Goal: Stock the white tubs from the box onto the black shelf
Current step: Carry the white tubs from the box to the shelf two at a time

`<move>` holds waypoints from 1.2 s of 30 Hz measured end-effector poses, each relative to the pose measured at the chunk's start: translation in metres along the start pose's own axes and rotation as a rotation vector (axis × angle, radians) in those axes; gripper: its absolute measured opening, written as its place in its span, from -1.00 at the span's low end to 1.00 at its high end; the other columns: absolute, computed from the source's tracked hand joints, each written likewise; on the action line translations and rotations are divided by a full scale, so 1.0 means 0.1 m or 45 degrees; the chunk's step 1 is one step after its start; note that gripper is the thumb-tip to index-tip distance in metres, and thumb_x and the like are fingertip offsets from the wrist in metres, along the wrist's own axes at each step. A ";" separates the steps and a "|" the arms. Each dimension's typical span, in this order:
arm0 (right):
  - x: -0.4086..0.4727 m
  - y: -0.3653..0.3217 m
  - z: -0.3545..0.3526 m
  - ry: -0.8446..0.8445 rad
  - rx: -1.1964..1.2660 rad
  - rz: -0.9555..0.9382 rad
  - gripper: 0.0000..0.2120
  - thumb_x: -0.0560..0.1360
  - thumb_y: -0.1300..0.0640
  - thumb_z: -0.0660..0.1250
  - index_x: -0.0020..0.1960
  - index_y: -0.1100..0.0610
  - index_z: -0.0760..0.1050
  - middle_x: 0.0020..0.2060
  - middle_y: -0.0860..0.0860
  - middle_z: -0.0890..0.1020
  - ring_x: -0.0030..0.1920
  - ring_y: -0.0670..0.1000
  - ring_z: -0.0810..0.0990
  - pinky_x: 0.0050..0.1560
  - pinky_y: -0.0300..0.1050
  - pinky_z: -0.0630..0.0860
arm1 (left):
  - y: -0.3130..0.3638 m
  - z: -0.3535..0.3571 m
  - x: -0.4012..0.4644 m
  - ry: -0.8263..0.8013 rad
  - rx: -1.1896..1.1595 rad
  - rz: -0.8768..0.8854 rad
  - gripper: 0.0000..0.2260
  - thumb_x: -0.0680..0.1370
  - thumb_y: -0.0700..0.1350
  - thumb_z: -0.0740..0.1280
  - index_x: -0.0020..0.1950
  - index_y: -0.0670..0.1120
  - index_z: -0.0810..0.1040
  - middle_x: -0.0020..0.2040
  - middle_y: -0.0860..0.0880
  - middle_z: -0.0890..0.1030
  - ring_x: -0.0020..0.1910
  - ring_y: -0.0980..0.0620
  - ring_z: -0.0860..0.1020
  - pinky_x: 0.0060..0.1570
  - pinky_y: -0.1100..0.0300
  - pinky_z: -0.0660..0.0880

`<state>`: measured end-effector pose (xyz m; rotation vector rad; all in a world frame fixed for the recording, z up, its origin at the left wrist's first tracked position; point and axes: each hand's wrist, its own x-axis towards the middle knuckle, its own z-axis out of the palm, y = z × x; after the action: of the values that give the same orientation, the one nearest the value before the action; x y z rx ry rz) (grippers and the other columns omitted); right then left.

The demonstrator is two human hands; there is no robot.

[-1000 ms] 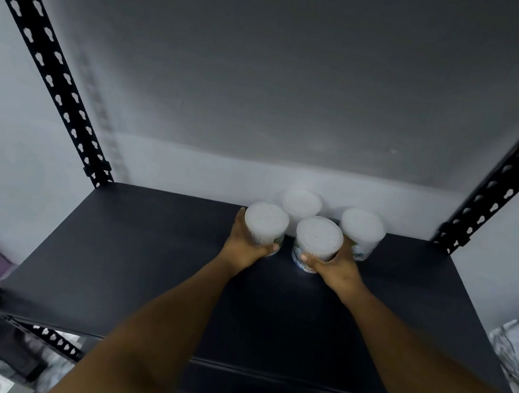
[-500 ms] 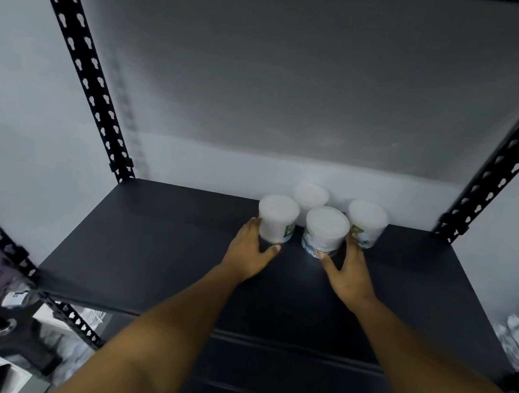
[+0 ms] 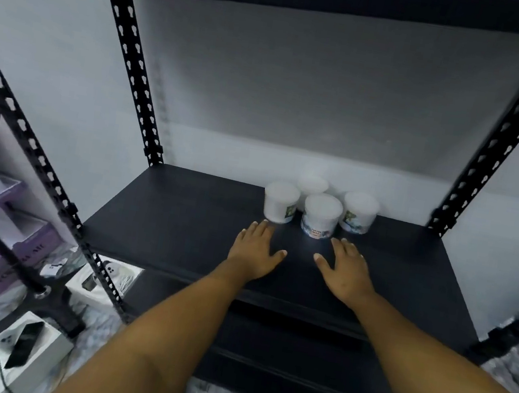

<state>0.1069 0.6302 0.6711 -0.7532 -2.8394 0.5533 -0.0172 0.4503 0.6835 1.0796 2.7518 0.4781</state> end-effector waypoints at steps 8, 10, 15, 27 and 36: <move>-0.63 -0.06 0.00 -0.125 -0.105 -0.076 -0.33 0.55 -0.26 0.07 0.52 0.08 0.07 0.52 0.10 0.10 0.53 0.10 0.00 0.50 0.07 -0.04 | 0.13 0.05 -0.79 -0.026 0.095 -0.117 -0.37 0.59 0.22 0.10 0.55 -0.08 0.07 0.57 -0.06 0.00 0.55 -0.08 -0.06 0.51 -0.03 -0.06; -0.78 -0.12 0.05 -0.162 -0.106 -0.106 -0.33 0.55 -0.26 0.06 0.53 0.08 0.07 0.53 0.10 0.09 0.53 0.11 0.00 0.50 0.07 -0.05 | 0.09 0.06 -1.00 -0.023 0.109 -0.149 -0.37 0.59 0.23 0.09 0.54 -0.08 0.07 0.57 -0.06 0.00 0.55 -0.08 -0.05 0.51 -0.03 -0.05; -1.12 -0.38 0.24 -0.279 -0.103 -0.183 -0.31 0.55 -0.28 0.05 0.53 0.07 0.04 0.54 0.07 0.05 0.53 0.08 -0.03 0.52 0.04 -0.07 | -0.14 0.12 -1.52 -0.016 0.084 -0.245 -0.37 0.58 0.23 0.10 0.53 -0.09 0.10 0.57 -0.07 0.04 0.55 -0.09 -0.04 0.50 -0.04 -0.03; -1.62 -1.68 1.08 -0.491 -0.098 -0.568 -0.34 0.56 -0.23 0.08 0.51 0.12 0.09 0.52 0.12 0.12 0.52 0.10 0.02 0.50 0.04 -0.03 | -1.28 0.28 -2.80 0.038 -0.041 -0.644 -0.38 0.56 0.22 0.13 0.52 -0.08 0.14 0.55 -0.09 0.11 0.53 -0.10 0.05 0.48 -0.05 0.04; -1.67 -2.81 1.99 -0.677 -0.154 -0.720 -0.35 0.55 -0.22 0.11 0.51 0.12 0.11 0.51 0.11 0.14 0.52 0.10 0.04 0.50 0.05 -0.02 | -2.47 0.30 -3.43 0.025 -0.130 -0.875 -0.40 0.56 0.20 0.14 0.50 -0.09 0.17 0.54 -0.11 0.13 0.52 -0.10 0.08 0.45 -0.04 0.05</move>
<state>0.0781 0.2581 0.5885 0.2493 -3.3669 0.5491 0.0838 0.0526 0.5767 0.0704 2.8313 0.5064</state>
